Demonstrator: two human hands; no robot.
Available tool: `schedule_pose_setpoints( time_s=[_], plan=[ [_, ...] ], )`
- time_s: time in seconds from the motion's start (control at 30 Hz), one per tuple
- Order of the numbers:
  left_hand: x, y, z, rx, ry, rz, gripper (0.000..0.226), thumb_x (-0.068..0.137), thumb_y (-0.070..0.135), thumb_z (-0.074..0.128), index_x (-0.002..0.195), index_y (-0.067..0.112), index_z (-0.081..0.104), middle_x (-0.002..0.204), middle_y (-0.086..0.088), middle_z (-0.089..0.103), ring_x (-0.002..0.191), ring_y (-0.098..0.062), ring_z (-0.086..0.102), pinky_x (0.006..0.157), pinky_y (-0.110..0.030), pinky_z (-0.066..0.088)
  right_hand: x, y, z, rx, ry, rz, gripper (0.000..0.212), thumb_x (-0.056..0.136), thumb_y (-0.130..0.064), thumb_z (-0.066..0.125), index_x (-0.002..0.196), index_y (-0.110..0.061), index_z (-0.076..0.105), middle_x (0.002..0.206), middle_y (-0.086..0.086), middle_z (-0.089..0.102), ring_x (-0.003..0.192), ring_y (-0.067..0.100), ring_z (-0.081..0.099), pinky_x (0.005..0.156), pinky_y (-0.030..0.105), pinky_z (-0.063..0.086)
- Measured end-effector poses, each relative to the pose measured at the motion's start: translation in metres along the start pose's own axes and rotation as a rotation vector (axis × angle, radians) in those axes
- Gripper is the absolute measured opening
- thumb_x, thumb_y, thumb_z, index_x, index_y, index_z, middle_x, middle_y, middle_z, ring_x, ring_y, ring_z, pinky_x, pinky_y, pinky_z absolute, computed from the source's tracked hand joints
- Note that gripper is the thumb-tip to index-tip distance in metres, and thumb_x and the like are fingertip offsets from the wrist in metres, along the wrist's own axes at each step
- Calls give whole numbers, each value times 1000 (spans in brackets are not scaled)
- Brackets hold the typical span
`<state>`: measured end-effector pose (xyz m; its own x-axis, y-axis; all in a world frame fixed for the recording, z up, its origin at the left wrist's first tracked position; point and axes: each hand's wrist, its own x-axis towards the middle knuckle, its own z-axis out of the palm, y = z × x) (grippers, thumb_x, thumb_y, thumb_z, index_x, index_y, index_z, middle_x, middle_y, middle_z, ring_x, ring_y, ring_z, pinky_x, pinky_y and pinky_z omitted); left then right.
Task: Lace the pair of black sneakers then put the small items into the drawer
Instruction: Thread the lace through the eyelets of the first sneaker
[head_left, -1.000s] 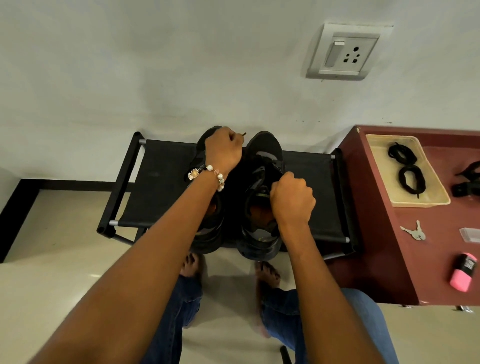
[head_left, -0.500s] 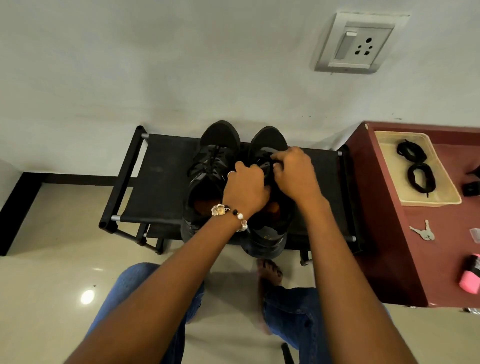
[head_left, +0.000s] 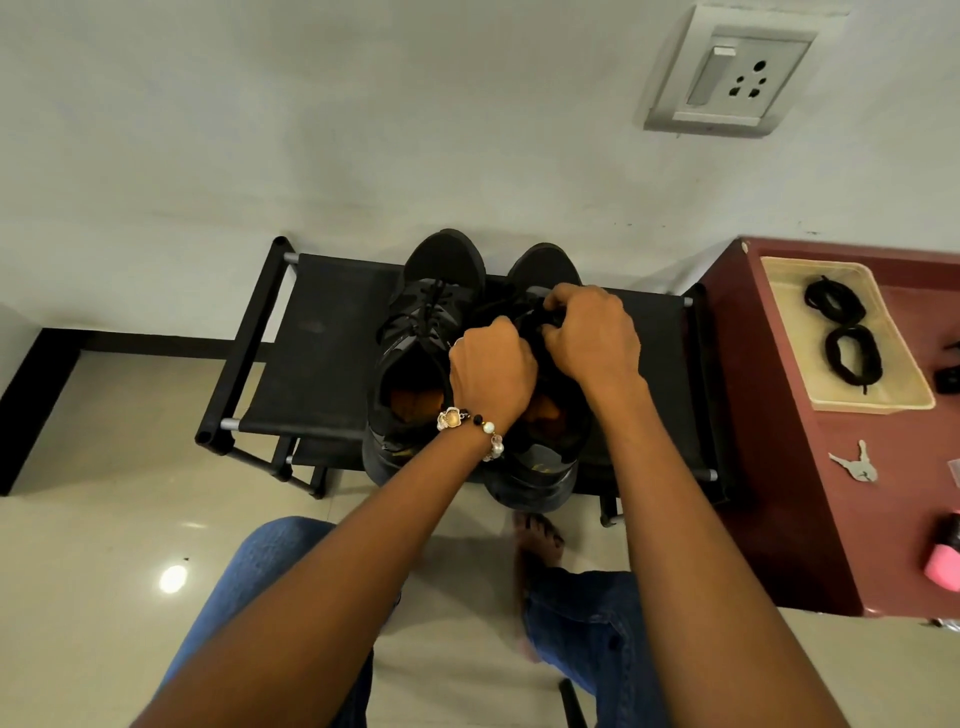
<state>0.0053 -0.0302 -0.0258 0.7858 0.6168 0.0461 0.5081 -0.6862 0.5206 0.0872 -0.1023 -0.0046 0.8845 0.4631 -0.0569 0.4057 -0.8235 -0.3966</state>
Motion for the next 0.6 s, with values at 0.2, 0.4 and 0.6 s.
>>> schedule_pose_setpoints(
  time_s=[0.2,0.4,0.6],
  plan=[
    [-4,6,6,-23,71,-63,23,98,18,41,98,5,60,82,-12,65,80,-32,62,65,-32,32,-3,-7,5,-109,77,58,21,95,-26,55,114,-28,64,109,9,62,100,32,60,75,38,46],
    [-4,6,6,13,74,-67,25,98,20,40,101,6,60,85,-13,67,84,-34,63,66,-34,35,-7,-7,6,-36,156,91,21,96,-27,50,111,-16,59,105,13,64,96,37,60,65,34,39],
    [-6,7,6,13,62,-82,25,99,21,39,103,6,59,86,-14,66,87,-34,63,65,-32,36,7,19,0,477,149,430,27,96,-33,58,88,-10,68,93,7,70,95,27,65,77,32,45]
  ],
)
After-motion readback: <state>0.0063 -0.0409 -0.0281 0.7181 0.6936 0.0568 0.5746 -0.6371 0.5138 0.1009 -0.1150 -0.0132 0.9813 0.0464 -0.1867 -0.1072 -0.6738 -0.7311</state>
